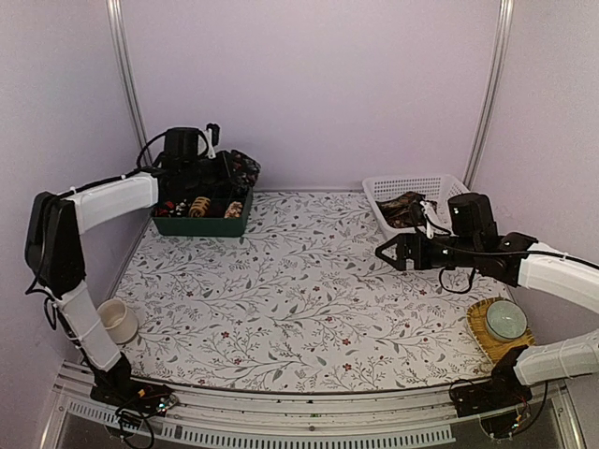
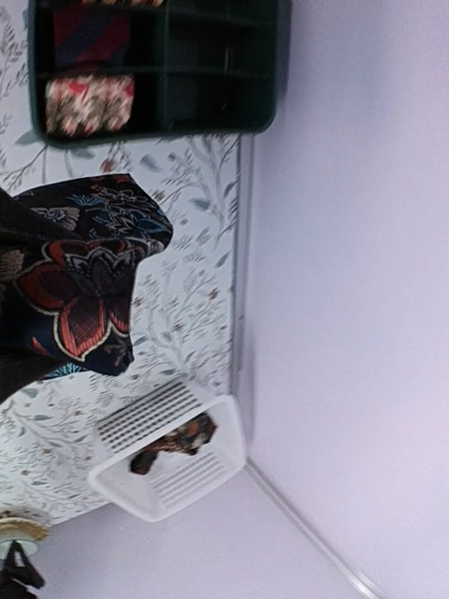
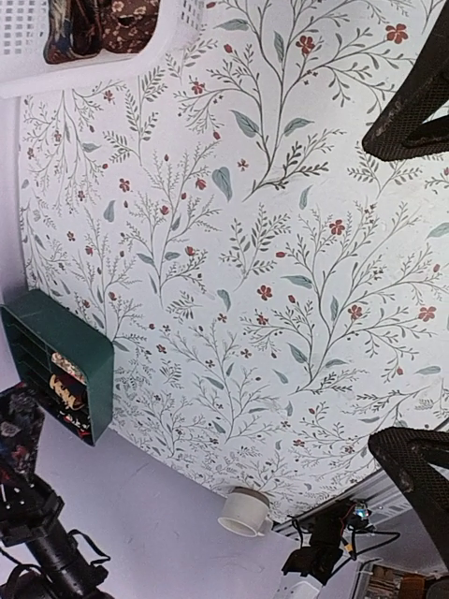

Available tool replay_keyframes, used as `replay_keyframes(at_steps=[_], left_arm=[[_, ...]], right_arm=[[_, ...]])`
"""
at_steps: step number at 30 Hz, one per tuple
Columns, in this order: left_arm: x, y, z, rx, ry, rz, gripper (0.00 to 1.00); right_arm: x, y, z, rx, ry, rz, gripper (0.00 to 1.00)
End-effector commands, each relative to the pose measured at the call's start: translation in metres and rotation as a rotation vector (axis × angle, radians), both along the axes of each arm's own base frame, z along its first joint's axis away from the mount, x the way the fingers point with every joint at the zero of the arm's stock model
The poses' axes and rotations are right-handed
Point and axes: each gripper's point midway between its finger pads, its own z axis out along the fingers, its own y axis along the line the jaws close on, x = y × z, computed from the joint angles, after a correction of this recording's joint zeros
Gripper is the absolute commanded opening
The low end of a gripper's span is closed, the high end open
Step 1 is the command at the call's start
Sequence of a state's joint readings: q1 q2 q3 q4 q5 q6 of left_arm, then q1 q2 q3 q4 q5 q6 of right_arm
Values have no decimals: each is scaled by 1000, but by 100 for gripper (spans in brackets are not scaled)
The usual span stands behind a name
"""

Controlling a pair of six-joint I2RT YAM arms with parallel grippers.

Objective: Roll the ties
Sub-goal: Move the storage box to the center of the board.

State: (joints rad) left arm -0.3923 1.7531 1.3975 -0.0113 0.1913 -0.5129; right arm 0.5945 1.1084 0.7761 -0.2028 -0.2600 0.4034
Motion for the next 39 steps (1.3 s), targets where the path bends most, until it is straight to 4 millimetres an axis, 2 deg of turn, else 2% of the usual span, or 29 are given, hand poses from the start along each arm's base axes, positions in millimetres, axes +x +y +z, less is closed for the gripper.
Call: replay_keyframes(at_steps=[1,4,5,6,9,12,15,18,20,24,26,32,34,39], left_arm=[[50,77,15,-59,-65,193,0],[82,110,12,-225,-78,197,0],[96,113,-10,-286,-38,171,0],[108,114,-23,-339,-7,148,0],[135,98,-36,-409,46,61,0],[149,67,-26,-410,46,-11,0],[155,42,-16,-440,44,-81,0],[157,27,-17,-467,61,-128,0],[154,23,-19,-464,50,-138,0],[147,29,-18,-487,3,-132,0],[148,35,-34,-494,33,-107,0],[159,38,-134,-505,278,-89,0],[159,44,-149,-473,292,-62,0],[167,68,-150,-395,266,7,0]], right_arm=[[-4,7,-12,20,48,26,100],[-4,7,-14,23,50,25,100],[-4,7,-16,25,54,28,100],[-4,8,-18,23,59,29,100],[-3,9,-23,15,77,33,100],[-1,9,-29,0,87,25,100],[3,11,-33,-7,92,21,100],[7,15,-36,-9,103,27,100],[9,18,-39,-8,112,34,100],[15,22,-43,-14,122,38,100],[17,25,-41,-14,121,42,100],[22,28,-43,-21,123,44,100],[23,29,-44,-24,126,46,100],[24,28,-46,-29,127,41,100]])
